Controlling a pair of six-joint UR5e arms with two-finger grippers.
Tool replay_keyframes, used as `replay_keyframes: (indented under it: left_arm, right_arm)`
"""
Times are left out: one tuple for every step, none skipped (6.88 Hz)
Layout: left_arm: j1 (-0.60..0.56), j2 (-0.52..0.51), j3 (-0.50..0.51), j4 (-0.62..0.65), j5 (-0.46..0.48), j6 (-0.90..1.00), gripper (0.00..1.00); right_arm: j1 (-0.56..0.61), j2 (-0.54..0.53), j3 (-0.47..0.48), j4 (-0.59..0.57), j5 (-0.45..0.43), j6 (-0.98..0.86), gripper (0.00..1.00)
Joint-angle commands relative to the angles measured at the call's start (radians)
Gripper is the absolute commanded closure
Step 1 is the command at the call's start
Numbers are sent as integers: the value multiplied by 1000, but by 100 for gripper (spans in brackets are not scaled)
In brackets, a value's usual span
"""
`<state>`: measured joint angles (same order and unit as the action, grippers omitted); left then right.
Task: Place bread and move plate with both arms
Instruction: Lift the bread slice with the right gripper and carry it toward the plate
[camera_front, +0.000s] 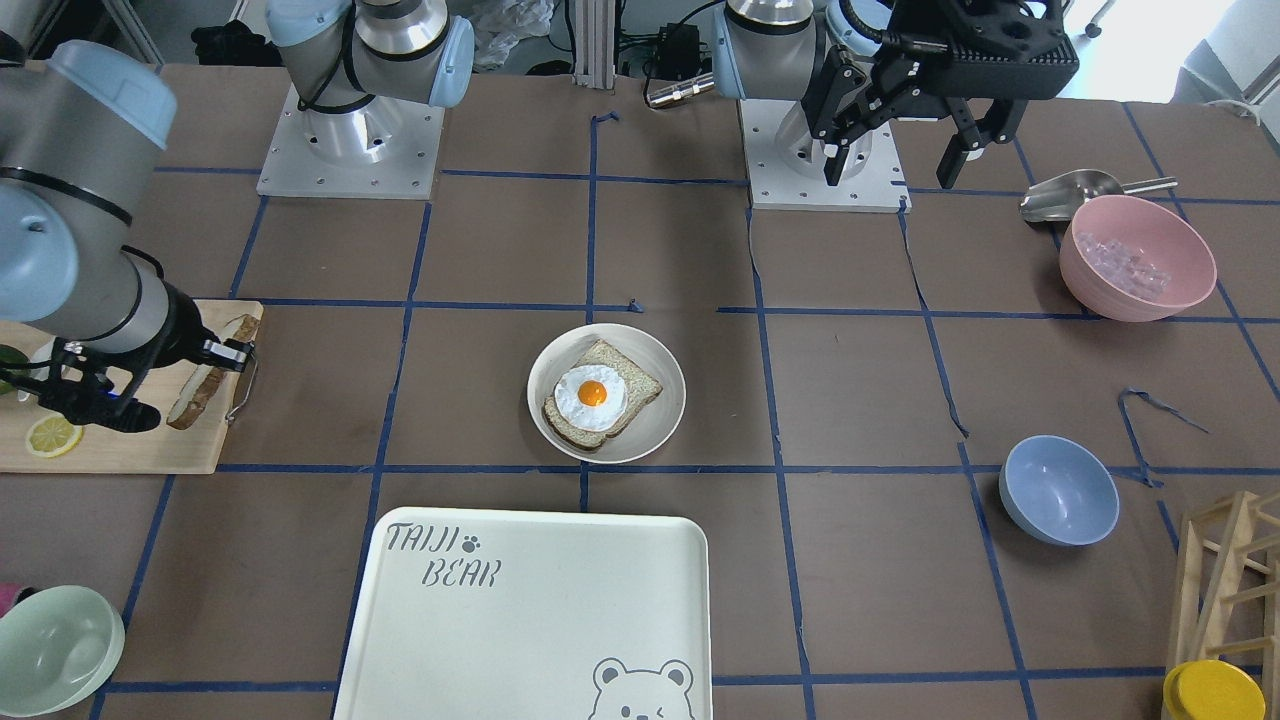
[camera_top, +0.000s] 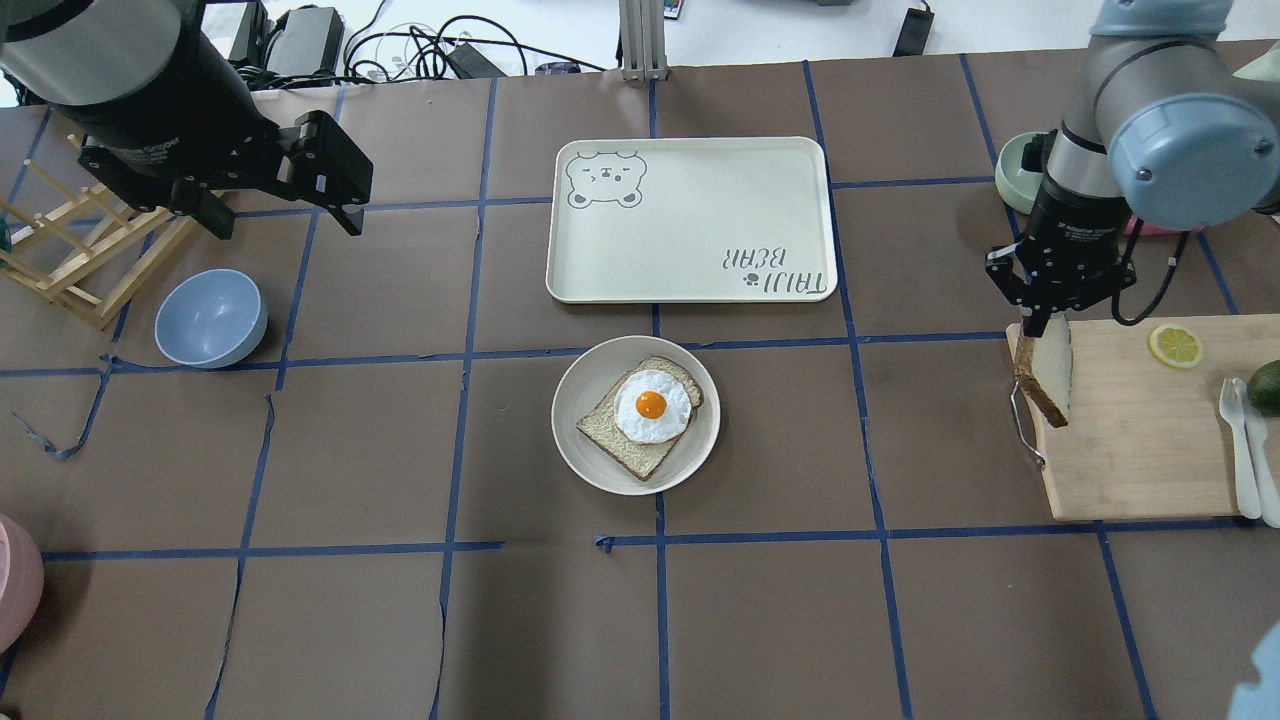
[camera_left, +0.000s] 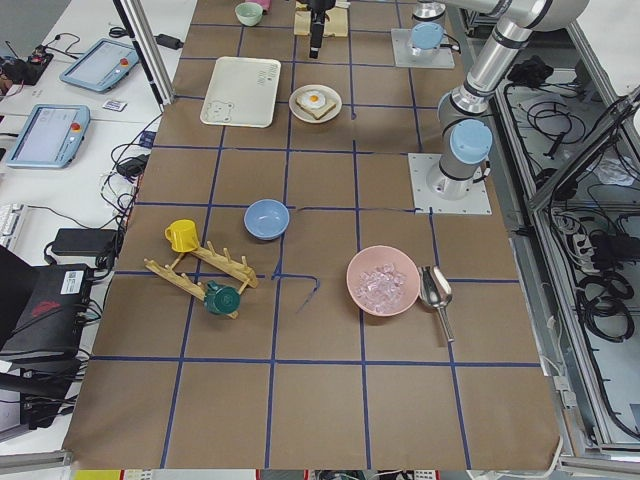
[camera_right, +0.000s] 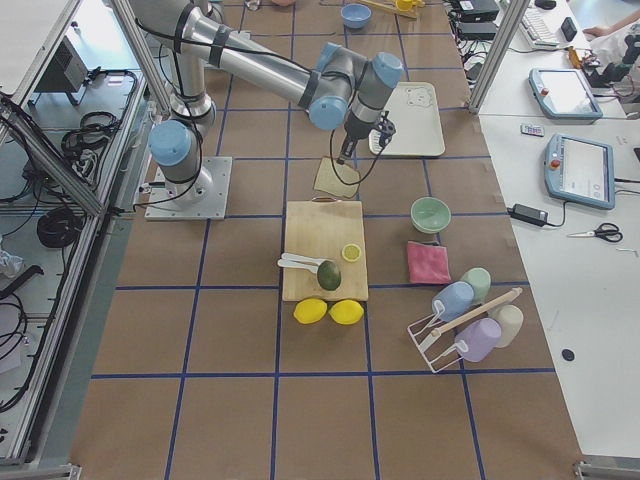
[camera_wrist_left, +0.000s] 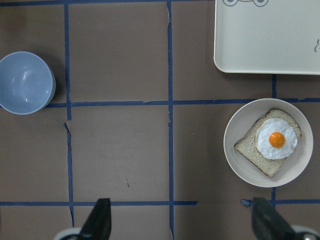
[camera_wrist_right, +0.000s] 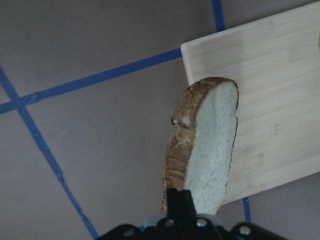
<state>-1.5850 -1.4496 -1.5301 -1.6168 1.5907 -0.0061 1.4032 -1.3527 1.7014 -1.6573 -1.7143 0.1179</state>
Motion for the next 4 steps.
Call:
replay_keyframes:
  left_arm:
    - [0,0,-1,0,0,0,0]
    - [-1,0,-1,0,0,0,0]
    - [0,0,-1,0,0,0,0]
    - [-1,0,-1,0,0,0,0]
  right_arm:
    - [202,-3,-80,57,2,127,100]
    - [320,4,-89,56,12,244,100]
    - [421,15,-89,44,25,300,100]
    - [475,24,-89,34,92,333,100]
